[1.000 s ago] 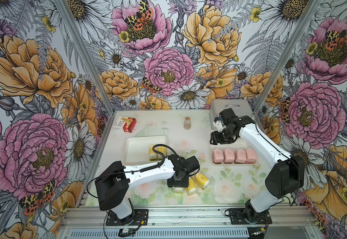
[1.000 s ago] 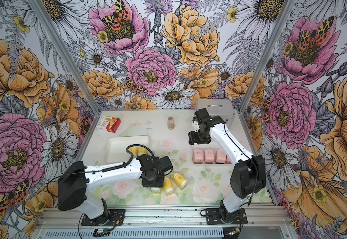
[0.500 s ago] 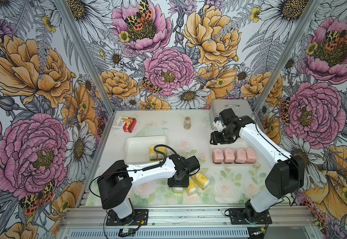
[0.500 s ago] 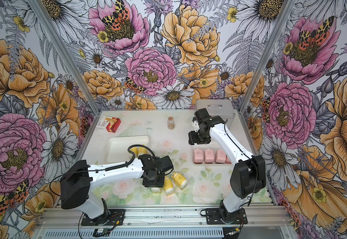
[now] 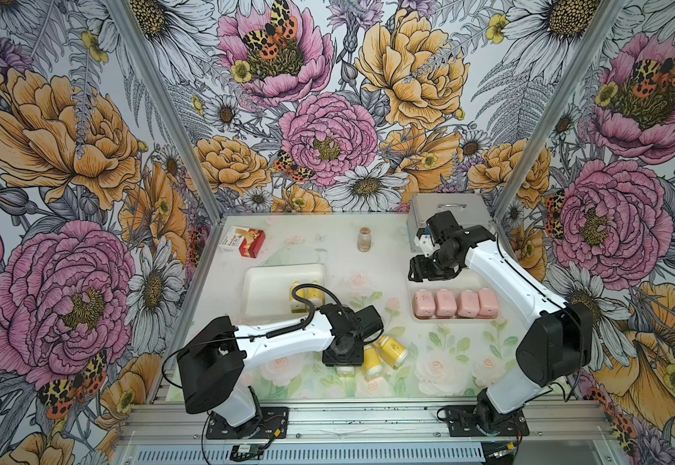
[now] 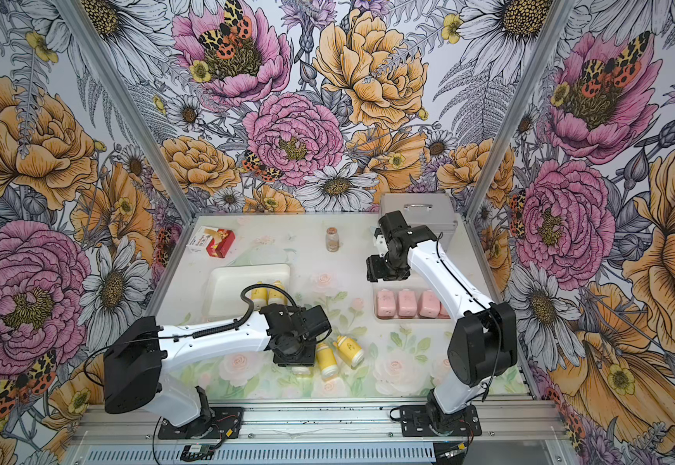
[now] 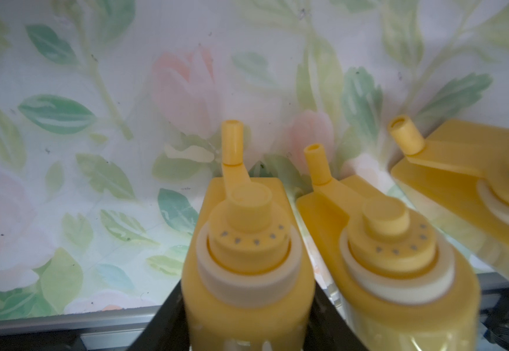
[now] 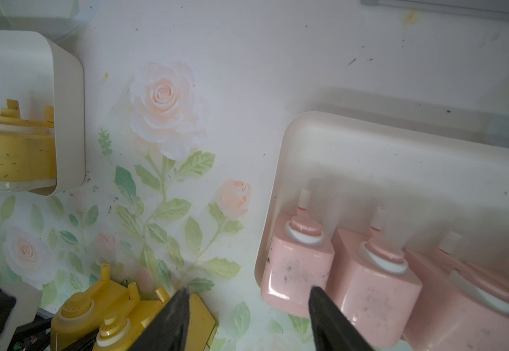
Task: Place the pencil sharpeners by color into the storage box
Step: Pick up the pencil sharpener from the center of the board.
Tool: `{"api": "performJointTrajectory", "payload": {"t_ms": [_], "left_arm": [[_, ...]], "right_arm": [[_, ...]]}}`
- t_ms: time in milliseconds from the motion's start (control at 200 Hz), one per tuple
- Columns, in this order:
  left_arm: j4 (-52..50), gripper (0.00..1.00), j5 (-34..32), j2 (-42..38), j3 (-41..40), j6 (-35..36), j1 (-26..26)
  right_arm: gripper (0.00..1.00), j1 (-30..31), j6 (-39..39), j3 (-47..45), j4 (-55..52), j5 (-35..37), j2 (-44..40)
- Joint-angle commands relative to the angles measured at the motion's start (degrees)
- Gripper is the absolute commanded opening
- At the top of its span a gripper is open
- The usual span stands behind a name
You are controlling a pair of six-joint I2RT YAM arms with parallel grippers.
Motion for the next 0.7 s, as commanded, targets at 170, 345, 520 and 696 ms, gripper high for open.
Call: {"api": "performJointTrajectory", "payload": {"t_ms": [170, 345, 520, 696], "left_arm": [[-2.97, 0.23, -0.70, -5.54, -3.75, -2.54, 1.51], [-2.97, 0.23, -1.13, -8.79, -4.62, -2.34, 3.07], [-3.55, 0.23, -1.27, -12.24, -5.32, -0.40, 6.70], [-8.87, 0.23, -1.70, -17.93, -4.05, 4.69, 14.29]], "right_arm": [[0.64, 0.58, -0.37, 0.26, 1.08, -1.23, -0.78], [0.64, 0.65, -0.48, 0.45, 1.04, -1.30, -0.46], [0.64, 0.82, -0.55, 0.20, 0.99, -1.12, -0.84], [0.64, 0.83, -0.45, 0.26, 0.98, -1.12, -0.47]]}}
